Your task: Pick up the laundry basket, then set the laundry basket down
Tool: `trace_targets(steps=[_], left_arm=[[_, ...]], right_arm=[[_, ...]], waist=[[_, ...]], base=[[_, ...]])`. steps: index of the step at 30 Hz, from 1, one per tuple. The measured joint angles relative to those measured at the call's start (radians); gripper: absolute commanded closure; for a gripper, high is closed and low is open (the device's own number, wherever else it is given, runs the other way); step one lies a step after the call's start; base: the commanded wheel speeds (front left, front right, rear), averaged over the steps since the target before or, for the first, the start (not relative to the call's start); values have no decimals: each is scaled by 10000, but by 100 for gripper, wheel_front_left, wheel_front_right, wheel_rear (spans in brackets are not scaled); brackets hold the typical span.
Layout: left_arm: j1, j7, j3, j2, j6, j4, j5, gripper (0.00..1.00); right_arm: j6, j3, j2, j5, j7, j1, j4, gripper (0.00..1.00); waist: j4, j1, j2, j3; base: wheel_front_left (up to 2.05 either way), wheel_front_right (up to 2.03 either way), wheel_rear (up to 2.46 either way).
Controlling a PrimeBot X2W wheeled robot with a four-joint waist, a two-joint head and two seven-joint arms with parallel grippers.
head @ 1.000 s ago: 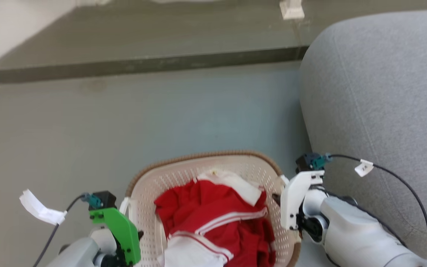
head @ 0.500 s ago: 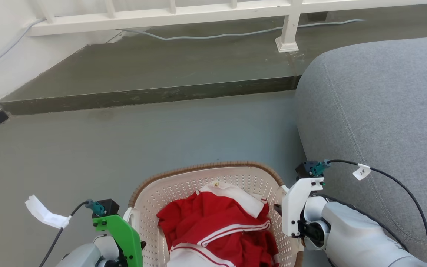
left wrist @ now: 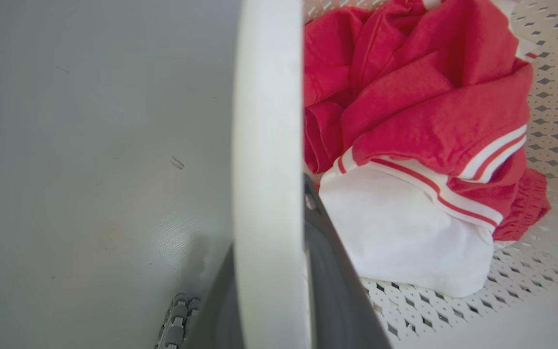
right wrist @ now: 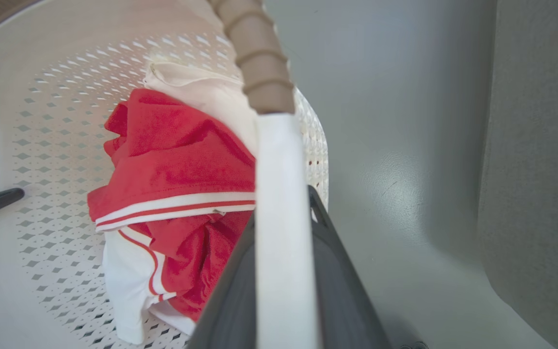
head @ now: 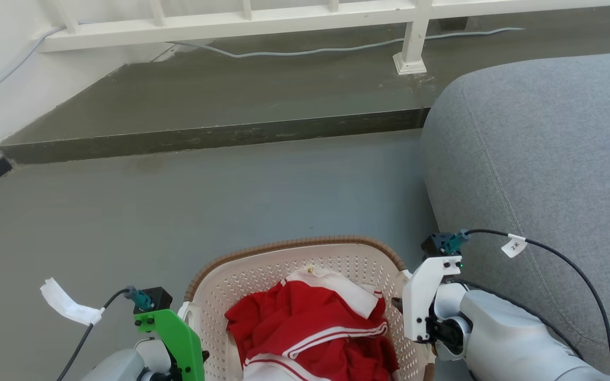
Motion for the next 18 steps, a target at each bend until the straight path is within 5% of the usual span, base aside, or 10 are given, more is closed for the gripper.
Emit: trace_targets(steps=[18], left_arm=[[0,88,-81,-8,0,15,-174,100]], right_arm=[[50,159,0,142,107,-6,81,100]], waist=[[-26,0,0,54]], base=[[0,0,0]])
